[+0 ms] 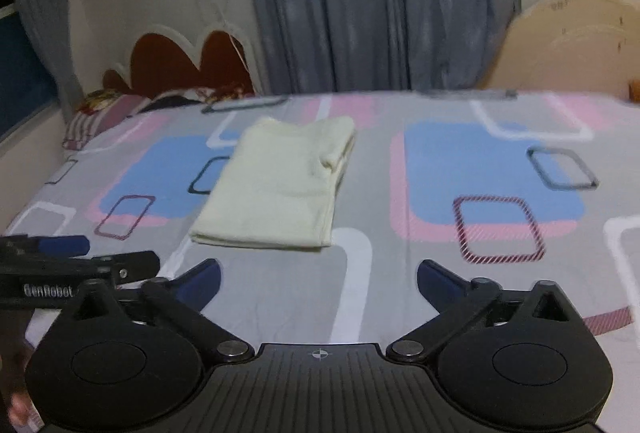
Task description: Fold small clothes
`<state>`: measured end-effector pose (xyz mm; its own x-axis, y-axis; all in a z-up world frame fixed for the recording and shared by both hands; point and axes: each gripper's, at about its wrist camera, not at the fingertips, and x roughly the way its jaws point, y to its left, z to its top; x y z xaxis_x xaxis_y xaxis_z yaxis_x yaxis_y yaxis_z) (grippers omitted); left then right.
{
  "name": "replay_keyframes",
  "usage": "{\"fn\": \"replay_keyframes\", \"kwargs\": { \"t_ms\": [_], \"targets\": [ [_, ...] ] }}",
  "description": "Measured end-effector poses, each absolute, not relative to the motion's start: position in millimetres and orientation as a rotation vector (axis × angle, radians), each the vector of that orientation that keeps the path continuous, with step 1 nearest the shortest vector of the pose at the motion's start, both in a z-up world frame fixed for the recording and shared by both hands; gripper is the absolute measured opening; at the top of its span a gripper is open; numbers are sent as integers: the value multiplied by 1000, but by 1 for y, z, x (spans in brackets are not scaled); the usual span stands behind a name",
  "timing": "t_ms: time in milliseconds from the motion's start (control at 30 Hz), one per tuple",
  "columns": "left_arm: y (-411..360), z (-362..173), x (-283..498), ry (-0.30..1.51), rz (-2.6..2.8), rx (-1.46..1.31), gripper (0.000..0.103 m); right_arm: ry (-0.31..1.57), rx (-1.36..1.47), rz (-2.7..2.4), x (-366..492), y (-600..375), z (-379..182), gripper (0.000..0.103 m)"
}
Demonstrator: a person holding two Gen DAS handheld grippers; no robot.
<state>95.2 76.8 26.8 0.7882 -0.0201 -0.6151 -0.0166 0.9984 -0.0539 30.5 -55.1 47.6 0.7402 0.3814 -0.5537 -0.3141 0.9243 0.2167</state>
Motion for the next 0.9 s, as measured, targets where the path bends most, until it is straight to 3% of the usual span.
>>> {"fn": "replay_keyframes", "kwargs": {
  "t_ms": [333, 900],
  "targets": [
    [52, 50, 35, 580, -9, -32, 103, 551, 61, 319, -27, -73, 64, 103],
    [50, 60, 18, 539, -7, -31, 103, 506, 71, 305, -49, -96, 83, 103]
  ]
}}
